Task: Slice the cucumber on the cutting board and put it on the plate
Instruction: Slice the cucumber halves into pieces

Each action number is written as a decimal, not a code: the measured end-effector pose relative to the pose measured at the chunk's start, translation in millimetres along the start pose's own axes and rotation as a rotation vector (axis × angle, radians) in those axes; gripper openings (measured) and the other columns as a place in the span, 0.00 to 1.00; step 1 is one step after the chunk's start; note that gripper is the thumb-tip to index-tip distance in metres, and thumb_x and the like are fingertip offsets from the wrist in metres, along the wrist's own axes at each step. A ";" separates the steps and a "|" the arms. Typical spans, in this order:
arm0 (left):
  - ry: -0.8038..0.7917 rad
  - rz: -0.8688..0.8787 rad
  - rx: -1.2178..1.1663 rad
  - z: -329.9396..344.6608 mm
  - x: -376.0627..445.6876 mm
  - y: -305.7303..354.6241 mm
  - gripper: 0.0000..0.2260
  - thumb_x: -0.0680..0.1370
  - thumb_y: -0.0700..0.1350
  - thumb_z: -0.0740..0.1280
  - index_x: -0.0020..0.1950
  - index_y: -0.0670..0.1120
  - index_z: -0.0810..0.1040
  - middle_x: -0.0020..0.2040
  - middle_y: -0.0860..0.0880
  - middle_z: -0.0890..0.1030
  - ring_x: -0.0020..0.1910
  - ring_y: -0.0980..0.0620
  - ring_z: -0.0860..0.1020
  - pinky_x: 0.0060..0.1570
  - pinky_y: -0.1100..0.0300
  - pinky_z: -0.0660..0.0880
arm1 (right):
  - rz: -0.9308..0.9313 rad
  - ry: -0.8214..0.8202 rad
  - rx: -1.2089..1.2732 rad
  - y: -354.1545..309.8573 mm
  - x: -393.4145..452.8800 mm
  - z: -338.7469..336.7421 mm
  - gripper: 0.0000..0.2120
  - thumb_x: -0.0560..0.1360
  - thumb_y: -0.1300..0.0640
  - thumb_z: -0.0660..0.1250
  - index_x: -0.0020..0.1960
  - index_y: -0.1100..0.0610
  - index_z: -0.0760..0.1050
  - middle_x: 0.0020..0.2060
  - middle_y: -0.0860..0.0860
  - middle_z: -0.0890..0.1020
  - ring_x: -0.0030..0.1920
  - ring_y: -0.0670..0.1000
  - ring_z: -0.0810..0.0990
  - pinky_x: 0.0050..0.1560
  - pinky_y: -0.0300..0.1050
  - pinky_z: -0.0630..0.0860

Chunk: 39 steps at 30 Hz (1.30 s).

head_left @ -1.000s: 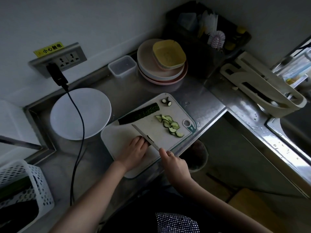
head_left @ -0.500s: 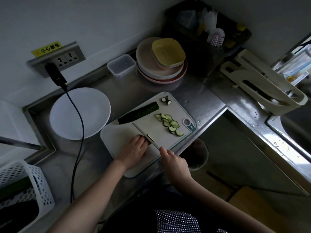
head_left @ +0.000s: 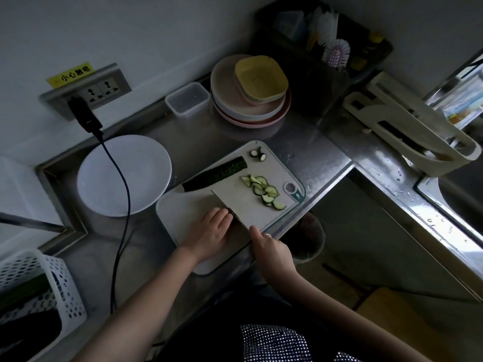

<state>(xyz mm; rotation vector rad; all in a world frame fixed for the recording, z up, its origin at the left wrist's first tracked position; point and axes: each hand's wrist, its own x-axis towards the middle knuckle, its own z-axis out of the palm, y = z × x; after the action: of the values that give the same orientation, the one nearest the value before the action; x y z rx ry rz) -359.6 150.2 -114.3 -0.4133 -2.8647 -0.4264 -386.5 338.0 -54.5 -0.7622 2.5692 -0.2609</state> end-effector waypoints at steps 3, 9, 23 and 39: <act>-0.015 -0.006 -0.011 -1.1 0.0 -0.3 0.18 0.70 0.45 0.56 0.57 0.39 0.67 0.55 0.43 0.67 0.53 0.44 0.68 0.45 0.51 0.78 | 0.013 -0.003 0.041 1.4 0.8 -1.3 0.08 0.78 0.60 0.56 0.56 0.54 0.62 0.45 0.54 0.78 0.43 0.62 0.80 0.34 0.47 0.66; -0.065 -0.028 -0.039 -3.3 -1.1 -1.1 0.17 0.70 0.42 0.56 0.57 0.39 0.69 0.51 0.39 0.77 0.52 0.43 0.69 0.48 0.51 0.78 | 0.017 0.120 0.135 -1.1 -6.3 -13.0 0.07 0.82 0.53 0.53 0.54 0.56 0.64 0.38 0.53 0.75 0.37 0.60 0.78 0.33 0.50 0.71; -0.072 -0.017 0.001 -1.4 -2.2 -2.6 0.17 0.70 0.43 0.55 0.56 0.38 0.67 0.52 0.41 0.70 0.53 0.42 0.68 0.48 0.50 0.77 | -0.026 0.013 -0.003 -4.2 -6.2 -6.6 0.09 0.78 0.59 0.57 0.58 0.55 0.63 0.47 0.55 0.77 0.42 0.62 0.80 0.33 0.47 0.65; 0.028 -0.009 -0.025 -4.5 -1.7 2.4 0.16 0.69 0.43 0.55 0.54 0.39 0.67 0.53 0.44 0.66 0.52 0.44 0.68 0.46 0.51 0.78 | -0.025 0.053 -0.043 -2.5 -4.2 5.7 0.14 0.77 0.61 0.59 0.62 0.56 0.65 0.47 0.54 0.80 0.42 0.60 0.82 0.31 0.48 0.70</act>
<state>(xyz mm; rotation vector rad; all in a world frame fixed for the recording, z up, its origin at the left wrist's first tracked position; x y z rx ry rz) -356.4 150.6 -110.0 -0.3956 -2.8379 -0.4668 -379.6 337.9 -57.3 -0.8139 2.6246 -0.2373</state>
